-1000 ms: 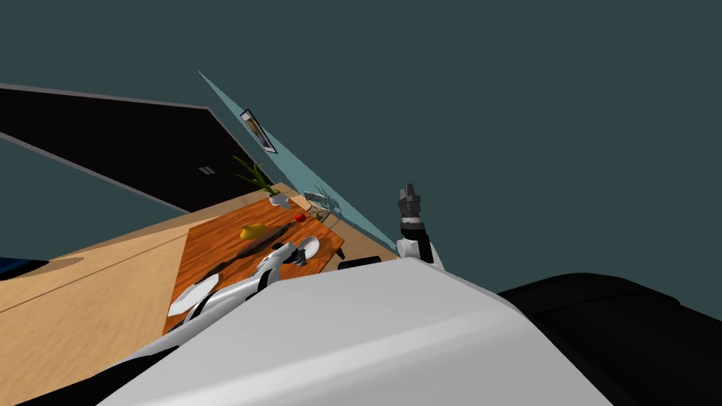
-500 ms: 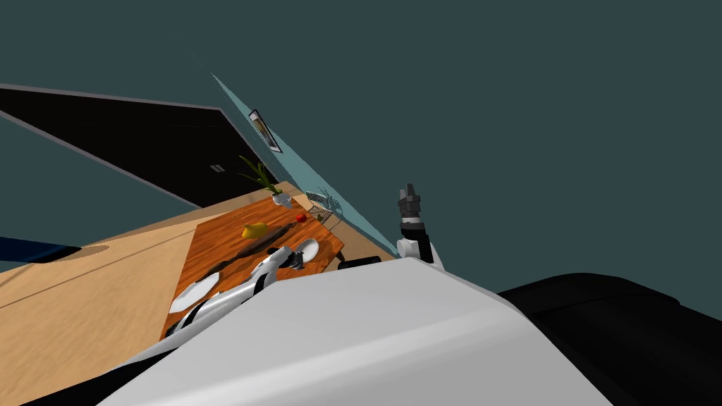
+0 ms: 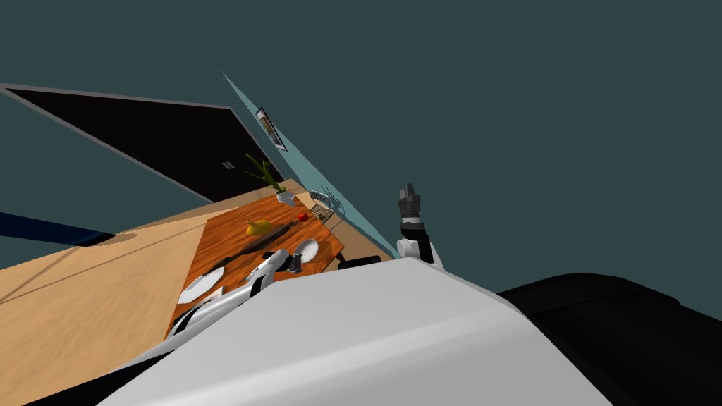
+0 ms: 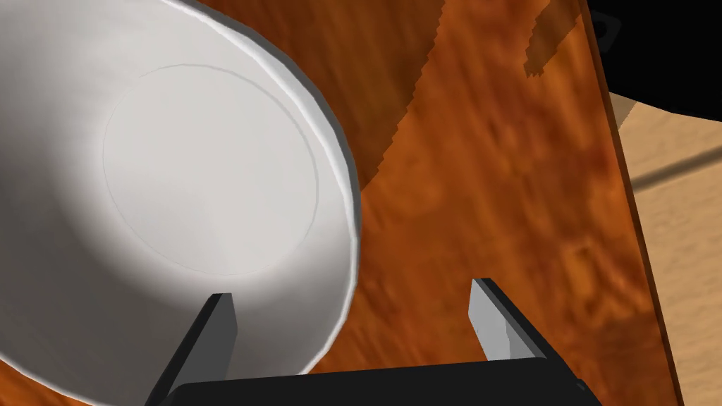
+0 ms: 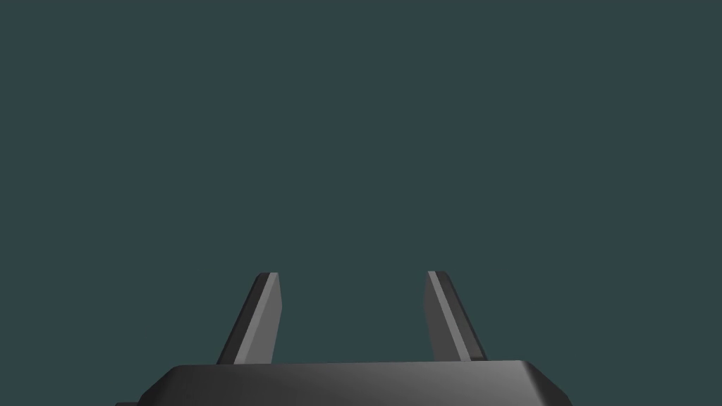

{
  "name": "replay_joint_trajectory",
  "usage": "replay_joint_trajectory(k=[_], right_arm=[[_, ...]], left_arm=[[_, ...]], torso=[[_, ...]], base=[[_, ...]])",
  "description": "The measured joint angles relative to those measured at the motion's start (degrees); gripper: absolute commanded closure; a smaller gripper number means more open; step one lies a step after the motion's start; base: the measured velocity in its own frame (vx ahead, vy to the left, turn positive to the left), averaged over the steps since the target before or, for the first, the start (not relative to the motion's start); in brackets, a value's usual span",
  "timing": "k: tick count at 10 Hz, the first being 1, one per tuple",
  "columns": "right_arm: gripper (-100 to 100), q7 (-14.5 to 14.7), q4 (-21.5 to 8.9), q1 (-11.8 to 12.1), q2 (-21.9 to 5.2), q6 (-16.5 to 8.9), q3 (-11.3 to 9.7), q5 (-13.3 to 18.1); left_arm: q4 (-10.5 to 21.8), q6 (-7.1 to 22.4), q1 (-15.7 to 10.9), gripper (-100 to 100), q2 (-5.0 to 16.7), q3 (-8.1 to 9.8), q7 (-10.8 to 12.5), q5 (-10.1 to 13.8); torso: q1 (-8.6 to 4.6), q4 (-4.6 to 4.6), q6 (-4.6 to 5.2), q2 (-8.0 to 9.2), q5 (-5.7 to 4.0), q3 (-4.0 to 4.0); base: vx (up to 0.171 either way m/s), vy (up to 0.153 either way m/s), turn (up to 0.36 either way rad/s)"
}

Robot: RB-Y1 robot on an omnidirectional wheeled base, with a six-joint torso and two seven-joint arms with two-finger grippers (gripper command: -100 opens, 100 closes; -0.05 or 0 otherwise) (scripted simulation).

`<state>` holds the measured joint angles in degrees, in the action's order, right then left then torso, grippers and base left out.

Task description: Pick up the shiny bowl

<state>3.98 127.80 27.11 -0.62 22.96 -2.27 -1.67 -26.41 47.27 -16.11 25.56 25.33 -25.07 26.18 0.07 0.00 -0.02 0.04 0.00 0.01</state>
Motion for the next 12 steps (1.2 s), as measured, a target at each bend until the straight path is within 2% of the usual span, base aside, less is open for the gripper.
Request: replay_joint_trajectory(k=[1,2,4,6,7,8,9,10,12], right_arm=[[0,0.0,0.0,0.0,0.0,0.0,0.0,0.0],[0,0.0,0.0,0.0,0.0,0.0,0.0,0.0],[0,0.0,0.0,0.0,0.0,0.0,0.0,0.0],[0,0.0,0.0,0.0,0.0,0.0,0.0,0.0],[0,0.0,0.0,0.0,0.0,0.0,0.0,0.0],[0,0.0,0.0,0.0,0.0,0.0,0.0,0.0],[0,0.0,0.0,0.0,0.0,0.0,0.0,0.0],[0,0.0,0.0,0.0,0.0,0.0,0.0,0.0],[0,0.0,0.0,0.0,0.0,0.0,0.0,0.0]], left_arm=[[-2.8,1.0,2.1,-100,-0.3,1.03,-0.8,0.3],[-2.1,1.0,2.2,-100,0.1,1.80,-2.1,0.8],[0.2,0.0,1.4,-100,0.5,2.16,-5.2,1.2],[0.5,-0.2,1.3,-100,0.6,2.20,-6.5,1.2],[1.2,-0.3,1.7,-100,1.0,3.39,-7.9,1.9],[-0.6,0.3,2.9,-100,0.8,3.99,-9.1,2.0],[-1.0,0.6,3.4,-100,0.8,4.22,-10.3,2.1],[0.4,0.2,2.9,-100,1.1,4.35,-11.4,2.4],[0.9,-0.3,2.7,-100,1.1,4.38,-12.0,2.4]], torso=[[-0.21,-0.03,-0.08,-0.11,-0.03,-0.06],[-0.29,-0.04,-0.04,-0.20,-0.06,-0.11],[-0.04,-0.01,0.00,-0.04,-0.01,-0.03],[0.03,0.01,0.00,0.02,0.01,0.02],[-0.22,-0.07,-0.13,-0.13,-0.04,-0.09],[-0.27,-0.13,-0.16,-0.18,-0.05,-0.15],[-0.17,-0.12,-0.13,-0.14,-0.03,-0.12],[0.02,-0.09,-0.10,-0.02,0.01,-0.06],[0.09,-0.07,-0.11,0.05,0.03,-0.01]], base=[[0.069,-0.085,0.249],[0.027,-0.033,0.096],[-0.003,0.003,-0.010],[0.025,-0.031,0.089],[0.077,-0.095,0.279],[0.045,-0.057,0.165],[0.000,0.000,0.000],[-0.011,0.014,-0.041],[-0.004,0.005,-0.015]])
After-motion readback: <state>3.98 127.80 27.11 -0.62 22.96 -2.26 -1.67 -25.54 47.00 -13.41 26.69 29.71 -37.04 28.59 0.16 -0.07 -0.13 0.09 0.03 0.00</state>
